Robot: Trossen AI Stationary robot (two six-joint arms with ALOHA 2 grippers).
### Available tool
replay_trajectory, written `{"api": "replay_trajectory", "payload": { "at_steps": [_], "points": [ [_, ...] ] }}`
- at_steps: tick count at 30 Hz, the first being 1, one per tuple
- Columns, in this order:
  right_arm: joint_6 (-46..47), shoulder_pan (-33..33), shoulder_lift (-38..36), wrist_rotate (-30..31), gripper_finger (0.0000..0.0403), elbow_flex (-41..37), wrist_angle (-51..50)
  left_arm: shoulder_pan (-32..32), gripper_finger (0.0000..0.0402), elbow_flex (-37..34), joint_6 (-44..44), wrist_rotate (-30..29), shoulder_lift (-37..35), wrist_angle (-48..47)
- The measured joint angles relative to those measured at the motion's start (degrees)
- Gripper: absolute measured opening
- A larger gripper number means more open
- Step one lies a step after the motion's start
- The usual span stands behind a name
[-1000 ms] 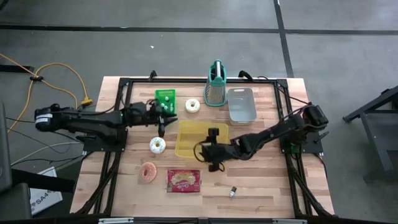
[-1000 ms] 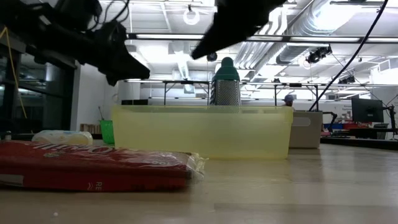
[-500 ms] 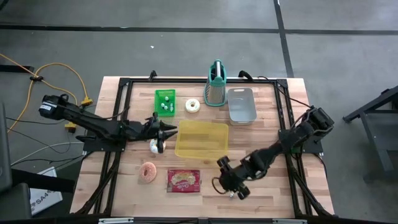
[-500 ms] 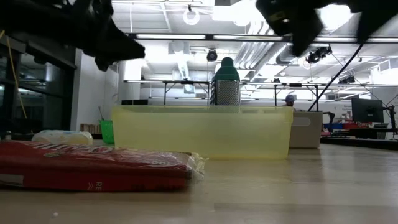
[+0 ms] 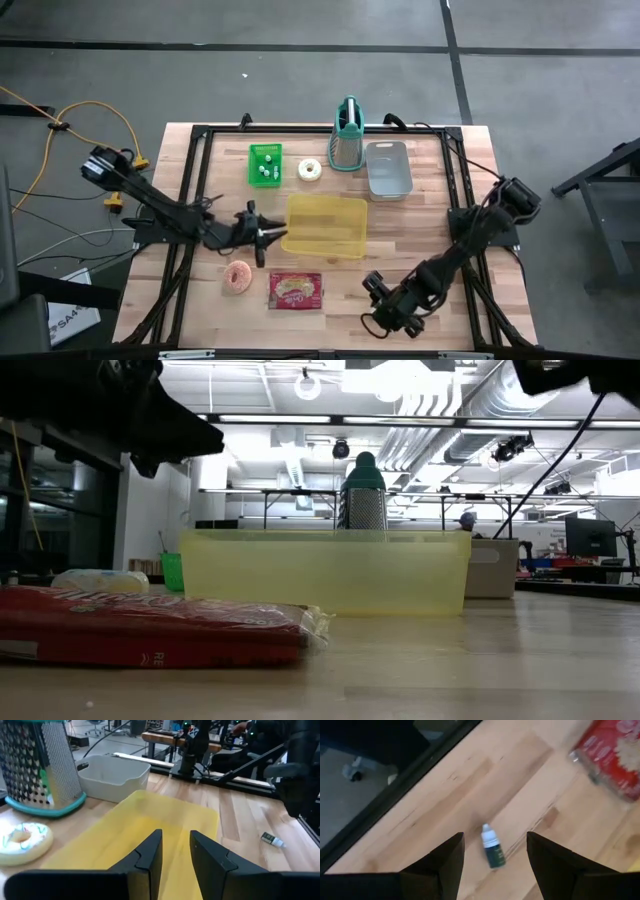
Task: Pick & Place Food Item
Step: Put the green food coloring bottle into the green bin
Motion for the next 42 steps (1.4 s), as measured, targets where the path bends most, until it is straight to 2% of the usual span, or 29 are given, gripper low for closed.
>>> {"api": "replay_trajectory", "payload": {
  "at_steps": [11, 27, 42],
  "points": [
    [-0.1, 0.0, 0.3, 0.0, 0.0201, -8.4, 11.4, -0.7, 0.0095, 0.0, -1.7, -1.0, 8.5, 9.0],
    [0.0, -0.4, 0.3, -1.7, 0.0201, -17.6, 27.1, -0.4, 0.0095, 0.0, -3.5, -1.2, 8.8, 9.1],
    [0.1, -2.8, 0.3, -4.4, 0.0201, -21.2, 30.8, -0.1, 0.0095, 0.0, -3.7, -1.3, 8.8, 9.1]
  ]
}}
